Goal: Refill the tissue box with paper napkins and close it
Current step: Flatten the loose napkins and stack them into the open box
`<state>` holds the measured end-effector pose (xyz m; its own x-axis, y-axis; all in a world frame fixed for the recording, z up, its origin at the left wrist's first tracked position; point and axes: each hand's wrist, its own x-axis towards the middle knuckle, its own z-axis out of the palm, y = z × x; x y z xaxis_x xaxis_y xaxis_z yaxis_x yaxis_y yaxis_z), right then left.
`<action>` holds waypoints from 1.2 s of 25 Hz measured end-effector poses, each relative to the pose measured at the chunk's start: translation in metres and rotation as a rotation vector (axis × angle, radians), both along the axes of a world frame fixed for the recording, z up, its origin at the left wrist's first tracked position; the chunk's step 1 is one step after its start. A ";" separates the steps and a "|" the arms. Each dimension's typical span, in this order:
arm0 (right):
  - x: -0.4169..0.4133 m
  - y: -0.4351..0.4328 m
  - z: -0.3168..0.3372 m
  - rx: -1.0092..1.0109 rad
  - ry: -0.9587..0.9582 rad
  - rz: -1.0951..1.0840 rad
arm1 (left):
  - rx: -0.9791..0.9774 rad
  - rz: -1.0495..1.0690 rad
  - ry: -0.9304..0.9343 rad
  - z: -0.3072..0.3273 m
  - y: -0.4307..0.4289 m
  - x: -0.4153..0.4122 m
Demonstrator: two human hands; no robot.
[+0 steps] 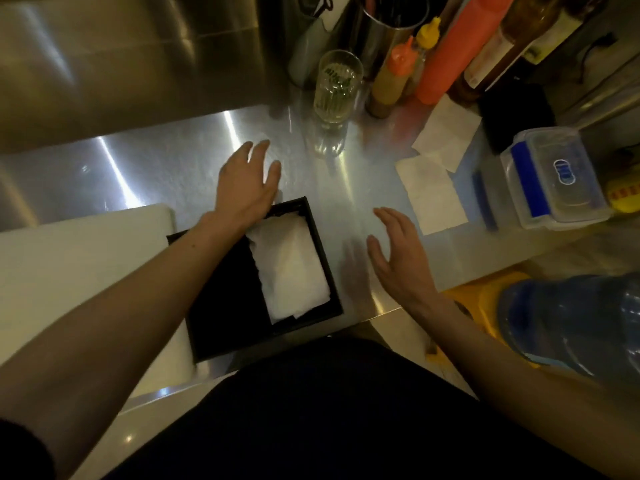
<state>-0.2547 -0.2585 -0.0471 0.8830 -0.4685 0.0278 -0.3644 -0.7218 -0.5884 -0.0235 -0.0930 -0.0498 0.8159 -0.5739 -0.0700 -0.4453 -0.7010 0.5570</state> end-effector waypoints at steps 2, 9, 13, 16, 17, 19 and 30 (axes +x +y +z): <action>-0.007 -0.031 -0.002 -0.004 -0.023 0.010 | -0.038 0.022 -0.025 0.013 -0.018 -0.025; -0.028 -0.126 -0.012 0.010 0.013 -0.001 | -0.003 0.081 -0.029 0.021 -0.087 -0.120; -0.029 -0.171 -0.028 0.054 0.038 -0.017 | 0.027 0.130 0.000 0.003 -0.118 -0.153; -0.023 -0.190 -0.043 0.086 0.090 -0.035 | 0.137 0.125 0.041 -0.020 -0.126 -0.171; -0.021 -0.195 -0.047 0.088 0.099 -0.029 | 0.176 0.118 0.047 -0.028 -0.127 -0.176; -0.018 -0.203 -0.055 0.092 0.111 -0.013 | 0.256 0.109 0.069 -0.042 -0.128 -0.186; -0.005 -0.215 -0.067 -0.013 0.182 -0.029 | 0.461 0.115 0.080 -0.076 -0.138 -0.203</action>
